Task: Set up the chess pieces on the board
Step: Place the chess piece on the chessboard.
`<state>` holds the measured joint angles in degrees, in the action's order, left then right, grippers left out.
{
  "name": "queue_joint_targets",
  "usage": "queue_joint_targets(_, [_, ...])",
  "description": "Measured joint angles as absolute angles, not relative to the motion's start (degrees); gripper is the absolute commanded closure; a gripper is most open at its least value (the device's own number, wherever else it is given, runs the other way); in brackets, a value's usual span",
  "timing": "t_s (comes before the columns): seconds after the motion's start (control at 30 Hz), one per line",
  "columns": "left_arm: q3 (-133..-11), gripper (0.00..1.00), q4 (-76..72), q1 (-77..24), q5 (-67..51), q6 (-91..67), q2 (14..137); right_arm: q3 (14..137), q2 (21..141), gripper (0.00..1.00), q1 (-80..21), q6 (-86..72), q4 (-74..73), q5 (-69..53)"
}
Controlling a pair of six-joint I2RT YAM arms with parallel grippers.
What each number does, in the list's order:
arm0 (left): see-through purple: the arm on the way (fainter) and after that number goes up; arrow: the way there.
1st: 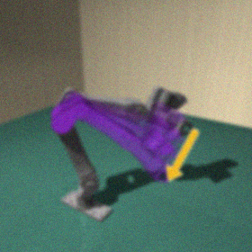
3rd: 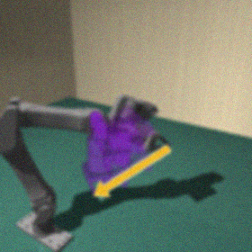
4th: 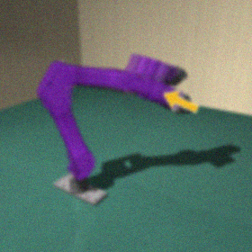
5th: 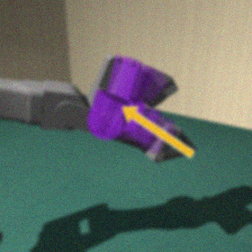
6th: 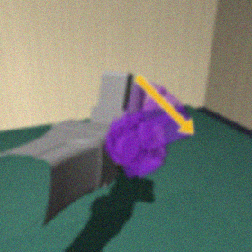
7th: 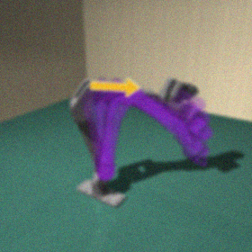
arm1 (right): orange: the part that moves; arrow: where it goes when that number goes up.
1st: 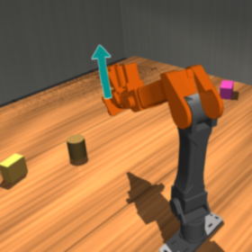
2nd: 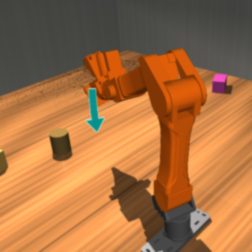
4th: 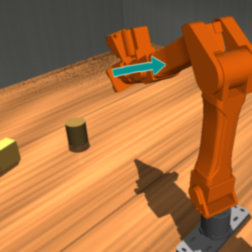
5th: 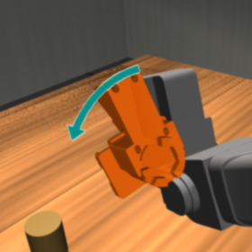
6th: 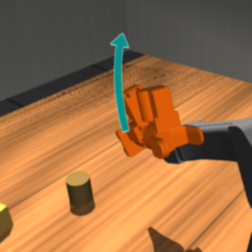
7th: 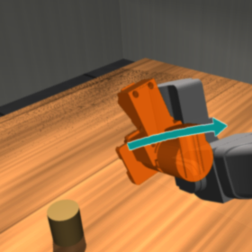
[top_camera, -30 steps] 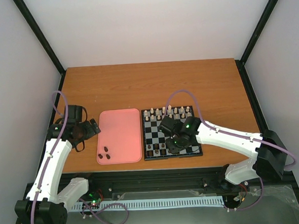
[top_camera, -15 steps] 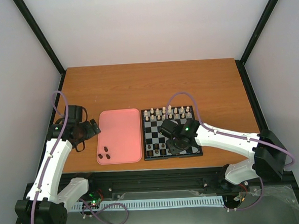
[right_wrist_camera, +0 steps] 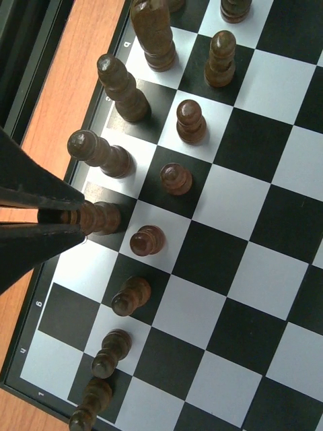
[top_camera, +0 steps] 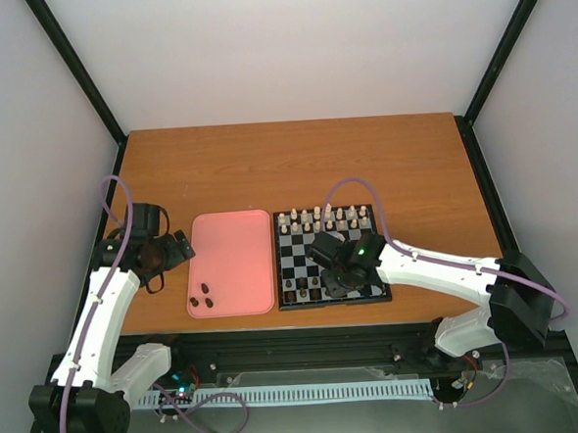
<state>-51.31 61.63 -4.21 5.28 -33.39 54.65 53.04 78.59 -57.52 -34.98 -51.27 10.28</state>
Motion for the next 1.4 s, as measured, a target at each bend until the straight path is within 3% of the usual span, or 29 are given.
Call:
queue_joint_targets(0.47, [-51.29,0.00,61.63,-4.21,5.26,-33.39,54.70,51.59,78.56,0.96,-57.52,-35.05,-49.69,10.11])
queue_joint_targets(0.73, [-51.29,0.00,61.63,-4.21,5.23,-33.39,54.83,50.92,78.61,0.77,-57.54,-35.31,-49.56,9.96])
queue_joint_targets(1.0, [-50.72,0.00,61.60,-4.21,5.23,-33.39,54.78,52.01,78.24,0.70,-57.54,-35.11,-52.51,10.00])
queue_joint_targets(1.4, [-50.59,0.00,61.67,-4.21,5.52,-33.41,54.06,70.37,79.13,0.57,-57.91,-31.14,-59.77,12.99])
